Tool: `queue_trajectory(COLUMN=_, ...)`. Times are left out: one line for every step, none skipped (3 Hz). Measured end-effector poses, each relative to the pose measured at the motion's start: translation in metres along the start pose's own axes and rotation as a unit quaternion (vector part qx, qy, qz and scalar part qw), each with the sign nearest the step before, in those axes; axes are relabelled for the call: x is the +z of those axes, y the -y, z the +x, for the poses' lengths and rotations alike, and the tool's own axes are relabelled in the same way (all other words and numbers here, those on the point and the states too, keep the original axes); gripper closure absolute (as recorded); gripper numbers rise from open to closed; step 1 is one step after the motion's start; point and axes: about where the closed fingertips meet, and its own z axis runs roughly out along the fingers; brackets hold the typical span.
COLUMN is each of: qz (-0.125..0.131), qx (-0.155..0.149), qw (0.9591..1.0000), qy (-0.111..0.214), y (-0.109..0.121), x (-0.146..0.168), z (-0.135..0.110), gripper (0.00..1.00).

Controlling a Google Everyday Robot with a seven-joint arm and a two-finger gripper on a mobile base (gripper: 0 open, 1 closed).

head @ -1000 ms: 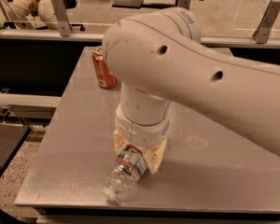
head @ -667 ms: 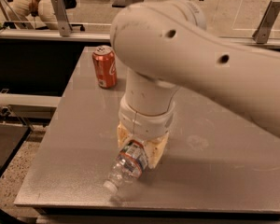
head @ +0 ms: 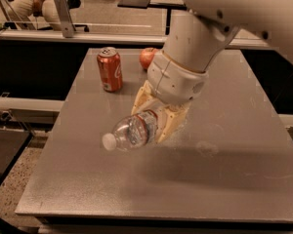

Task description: Place water bottle upright

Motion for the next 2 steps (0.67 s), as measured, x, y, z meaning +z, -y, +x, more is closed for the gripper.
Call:
queue_trajectory(qz=0.053, qx=0.086, qw=0.9912, qy=0.086, y=0.019, x=-0.037, z=0.003, gripper=1.0)
queue_trajectory(qz=0.097, qx=0.144, qw=0.9689, qy=0.176, y=0.035, x=-0.058, z=0.004, gripper=1.0)
